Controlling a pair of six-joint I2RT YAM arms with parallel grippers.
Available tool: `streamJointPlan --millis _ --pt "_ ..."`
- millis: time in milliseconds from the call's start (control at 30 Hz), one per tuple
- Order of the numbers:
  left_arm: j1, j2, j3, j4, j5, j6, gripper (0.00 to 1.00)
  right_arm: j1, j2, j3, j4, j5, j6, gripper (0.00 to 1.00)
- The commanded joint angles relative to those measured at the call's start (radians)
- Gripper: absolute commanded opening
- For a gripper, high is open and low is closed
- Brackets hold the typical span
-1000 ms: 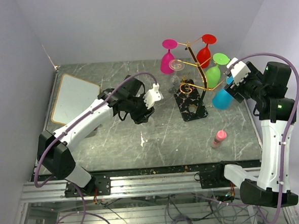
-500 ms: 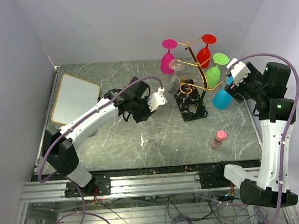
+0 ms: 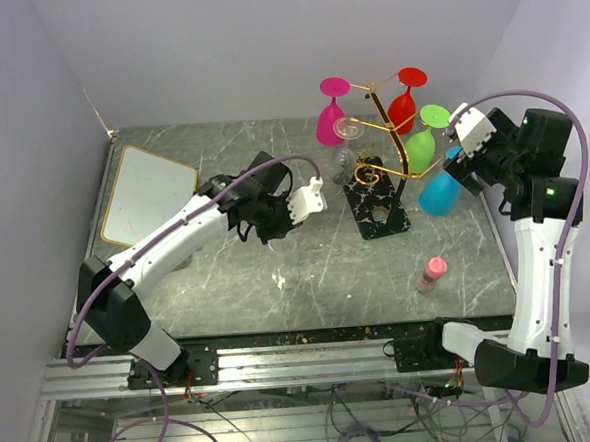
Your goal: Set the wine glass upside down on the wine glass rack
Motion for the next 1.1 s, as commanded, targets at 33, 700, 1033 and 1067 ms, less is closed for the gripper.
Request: streamJointPlan --millis 33,700,1033,1067 --pt "0.015 -0.108 0.05 -0.057 0.072 0.037 0.07 -0.007 0.031 0.109 -0.014 0.027 0.016 0.87" --pt "0.36 -0.38 0.068 0.174 0.388 -0.312 0.07 -0.025 0.235 0.464 -0.087 -0.377 0.219 0.95" --pt "0.36 -0.357 0.273 0.282 0.246 -0.493 0.07 0.067 0.262 0.341 0.321 -0.704 0.732 0.88" --pt "0.36 -0.35 0.296 0.289 0.233 -0.506 0.07 0.094 0.266 0.327 0.341 -0.696 0.749 0.87"
